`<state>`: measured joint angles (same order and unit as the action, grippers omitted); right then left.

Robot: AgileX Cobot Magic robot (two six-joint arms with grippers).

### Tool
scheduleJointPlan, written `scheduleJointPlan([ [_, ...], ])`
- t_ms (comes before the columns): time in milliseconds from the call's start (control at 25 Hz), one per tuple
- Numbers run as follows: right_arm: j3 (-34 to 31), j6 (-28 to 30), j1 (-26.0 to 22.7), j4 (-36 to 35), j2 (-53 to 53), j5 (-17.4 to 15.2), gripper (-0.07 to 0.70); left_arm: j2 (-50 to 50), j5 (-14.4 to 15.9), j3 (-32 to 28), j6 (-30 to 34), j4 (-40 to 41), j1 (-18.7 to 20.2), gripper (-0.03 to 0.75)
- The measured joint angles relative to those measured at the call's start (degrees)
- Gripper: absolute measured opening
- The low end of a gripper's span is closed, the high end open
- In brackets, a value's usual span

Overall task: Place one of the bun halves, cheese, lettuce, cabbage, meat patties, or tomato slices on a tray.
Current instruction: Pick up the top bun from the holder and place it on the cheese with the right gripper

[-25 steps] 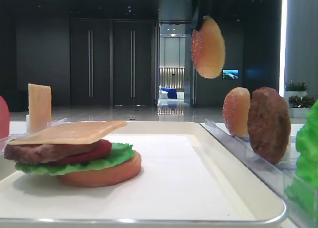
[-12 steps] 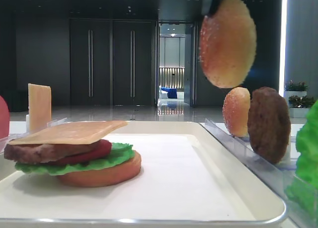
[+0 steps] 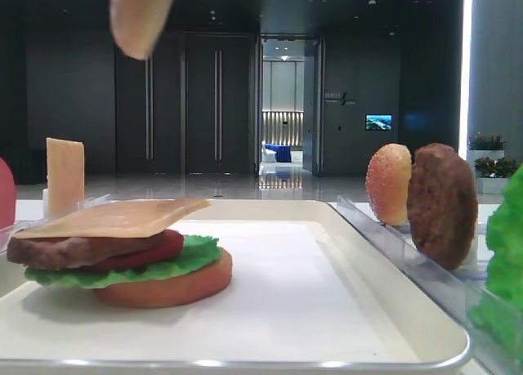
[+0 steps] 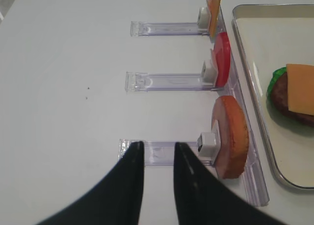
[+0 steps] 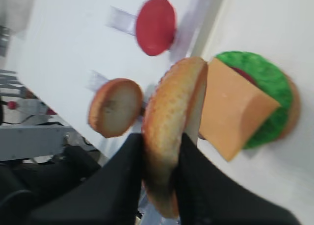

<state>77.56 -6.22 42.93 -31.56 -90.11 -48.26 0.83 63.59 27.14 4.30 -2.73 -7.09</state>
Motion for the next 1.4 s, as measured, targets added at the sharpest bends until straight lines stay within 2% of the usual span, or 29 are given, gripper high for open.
scheduleJointPlan([
  [120, -0.2, 5.9, 0.1, -7.4, -0.1, 2.5, 0.148, 0.0, 0.0, 0.0, 0.0, 0.0, 0.0, 0.159],
  [320, -0.7, 10.4, 0.1, -11.8, -2.0, 4.0, 0.146, 0.0, 0.0, 0.0, 0.0, 0.0, 0.0, 0.159],
  [480, -0.7, 20.8, -1.3, -22.3, -4.7, 2.8, 0.144, 0.0, 0.0, 0.0, 0.0, 0.0, 0.0, 0.159],
  [560, -0.7, 24.0, -2.2, -25.6, -5.8, 2.5, 0.144, 0.0, 0.0, 0.0, 0.0, 0.0, 0.0, 0.159],
  [840, -1.4, 27.9, -5.8, -27.9, -7.3, 0.5, 0.142, 0.0, 0.0, 0.0, 0.0, 0.0, 0.0, 0.159],
  [1160, -10.1, 31.4, -8.7, -28.2, -7.8, 4.6, 0.142, 0.0, 0.0, 0.0, 0.0, 0.0, 0.0, 0.159],
  [1400, -10.9, 33.7, -8.6, -32.5, -9.3, 7.6, 0.142, 0.0, 0.0, 0.0, 0.0, 0.0, 0.0, 0.159],
])
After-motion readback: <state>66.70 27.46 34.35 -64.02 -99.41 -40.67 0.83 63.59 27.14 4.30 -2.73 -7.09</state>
